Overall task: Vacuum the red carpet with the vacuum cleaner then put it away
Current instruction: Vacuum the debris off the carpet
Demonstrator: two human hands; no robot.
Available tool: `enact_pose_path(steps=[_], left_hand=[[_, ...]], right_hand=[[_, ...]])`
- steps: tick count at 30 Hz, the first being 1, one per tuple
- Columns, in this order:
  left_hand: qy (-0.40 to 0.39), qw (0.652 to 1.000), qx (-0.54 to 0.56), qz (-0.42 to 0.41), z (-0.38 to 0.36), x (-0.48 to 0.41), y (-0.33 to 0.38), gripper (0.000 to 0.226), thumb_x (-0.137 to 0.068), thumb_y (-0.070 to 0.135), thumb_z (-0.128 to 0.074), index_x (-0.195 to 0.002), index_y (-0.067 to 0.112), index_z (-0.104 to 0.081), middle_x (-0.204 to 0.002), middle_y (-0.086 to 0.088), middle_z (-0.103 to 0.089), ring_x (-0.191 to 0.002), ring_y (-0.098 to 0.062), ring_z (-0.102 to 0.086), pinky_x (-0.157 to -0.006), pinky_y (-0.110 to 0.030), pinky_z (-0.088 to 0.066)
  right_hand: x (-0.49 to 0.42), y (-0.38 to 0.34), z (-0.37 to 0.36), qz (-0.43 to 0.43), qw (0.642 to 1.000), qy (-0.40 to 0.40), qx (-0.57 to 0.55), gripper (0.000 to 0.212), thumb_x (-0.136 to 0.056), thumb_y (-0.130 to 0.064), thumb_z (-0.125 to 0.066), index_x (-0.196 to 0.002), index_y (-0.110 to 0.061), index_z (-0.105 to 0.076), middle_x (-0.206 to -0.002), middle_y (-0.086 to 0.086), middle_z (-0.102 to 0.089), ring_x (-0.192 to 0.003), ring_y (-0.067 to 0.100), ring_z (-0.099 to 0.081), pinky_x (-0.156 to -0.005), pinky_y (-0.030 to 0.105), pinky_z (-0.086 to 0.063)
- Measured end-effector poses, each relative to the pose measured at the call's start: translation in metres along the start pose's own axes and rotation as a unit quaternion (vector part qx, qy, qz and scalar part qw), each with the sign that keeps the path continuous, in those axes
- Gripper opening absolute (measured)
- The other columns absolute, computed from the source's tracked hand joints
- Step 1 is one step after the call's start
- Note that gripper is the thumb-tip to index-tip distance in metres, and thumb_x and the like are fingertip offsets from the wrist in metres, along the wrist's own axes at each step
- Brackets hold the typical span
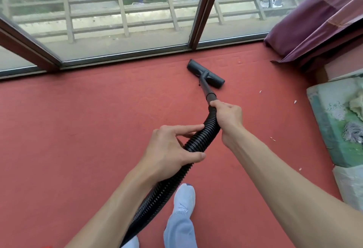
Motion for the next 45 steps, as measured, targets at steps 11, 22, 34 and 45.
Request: enact_pose_path(steps=[11, 22, 34, 45], left_hand=[[-0.047, 0.998, 0.014, -0.042, -0.021, -0.031, 0.079, 0.054, -0.066, 0.017, -0.089, -0.112, 0.040, -0.075, -0.074, 0.022, -0.071, -0.048, -0.003, -0.058, -0.053, -0.012, -0.043], [-0.038, 0.998, 0.024, -0.042, -0.037, -0.116, 0.121, 0.056, -0.066, 0.025, -0.088, -0.118, 0.037, -0.072, -0.092, 0.016, -0.074, -0.054, 0.001, -0.060, -0.060, -0.020, -0.050], [-0.053, 0.998, -0.025, -0.026, -0.053, -0.169, 0.121, 0.061, -0.070, 0.033, -0.086, -0.127, 0.040, -0.066, -0.105, 0.018, -0.070, -0.063, -0.001, -0.066, -0.066, -0.017, -0.056], [-0.228, 0.967, -0.087, -0.074, -0.013, -0.153, 0.146, 0.053, -0.069, 0.019, -0.088, -0.113, 0.044, -0.073, -0.091, 0.018, -0.073, -0.060, -0.007, -0.053, -0.064, -0.019, -0.047]], right_hand=[[-0.024, -0.067, 0.074, 0.002, 0.998, 0.056, 0.017, 0.017, -0.078, -0.021, -0.068, -0.069, -0.008, -0.059, -0.073, 0.006, -0.058, -0.065, 0.022, -0.052, -0.060, 0.031, -0.040], [-0.103, -0.101, 0.083, -0.040, 0.999, -0.014, 0.020, 0.022, -0.081, -0.031, -0.071, -0.092, -0.012, -0.068, -0.093, 0.007, -0.069, -0.081, 0.023, -0.064, -0.077, 0.034, -0.054], [-0.153, -0.103, 0.068, -0.042, 0.995, 0.047, 0.071, 0.012, -0.080, -0.025, -0.071, -0.076, -0.015, -0.067, -0.093, 0.010, -0.070, -0.092, 0.031, -0.065, -0.091, 0.042, -0.054], [-0.082, -0.104, 0.110, -0.047, 0.995, 0.090, -0.021, 0.019, -0.083, -0.021, -0.065, -0.085, -0.003, -0.071, -0.074, 0.001, -0.055, -0.069, 0.017, -0.046, -0.064, 0.030, -0.037]])
Point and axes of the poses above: each hand's wrist, its own x-axis away from the middle knuckle, its own z-axis out of the back of the hand, y = z × x, the point moved 1 cm from there along -x, towards the middle knuckle
